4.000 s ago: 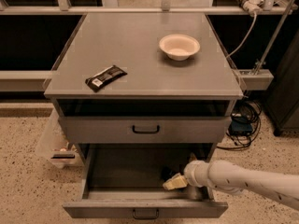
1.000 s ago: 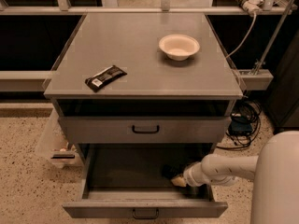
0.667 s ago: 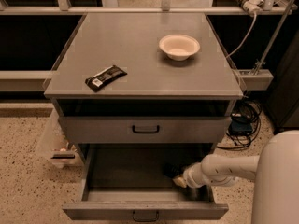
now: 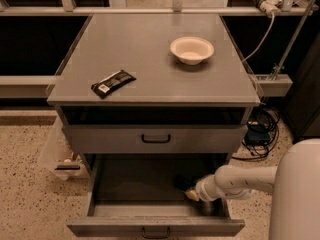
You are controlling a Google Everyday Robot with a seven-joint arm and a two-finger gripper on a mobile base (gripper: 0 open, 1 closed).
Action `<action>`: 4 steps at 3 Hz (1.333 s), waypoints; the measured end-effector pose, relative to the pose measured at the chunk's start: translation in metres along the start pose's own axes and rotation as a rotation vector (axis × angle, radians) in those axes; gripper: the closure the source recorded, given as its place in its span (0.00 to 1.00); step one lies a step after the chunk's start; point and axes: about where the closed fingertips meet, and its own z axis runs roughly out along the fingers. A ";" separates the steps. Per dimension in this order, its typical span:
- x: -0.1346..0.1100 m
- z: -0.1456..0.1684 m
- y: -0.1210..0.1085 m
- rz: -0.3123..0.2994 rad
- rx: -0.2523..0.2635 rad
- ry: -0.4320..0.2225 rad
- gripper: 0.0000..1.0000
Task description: Pick rxbar blueberry from middle drawer and place on counter
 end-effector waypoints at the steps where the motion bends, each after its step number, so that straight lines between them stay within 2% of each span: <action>1: -0.007 -0.010 0.004 -0.010 -0.017 -0.038 1.00; 2: -0.021 -0.063 0.021 -0.023 -0.039 -0.136 1.00; 3: -0.029 -0.133 0.042 -0.018 -0.002 -0.226 1.00; 4: -0.023 -0.195 0.053 -0.007 0.066 -0.285 1.00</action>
Offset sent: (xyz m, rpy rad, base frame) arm -0.0641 -0.0397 0.1615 0.2077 -0.1765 -0.0020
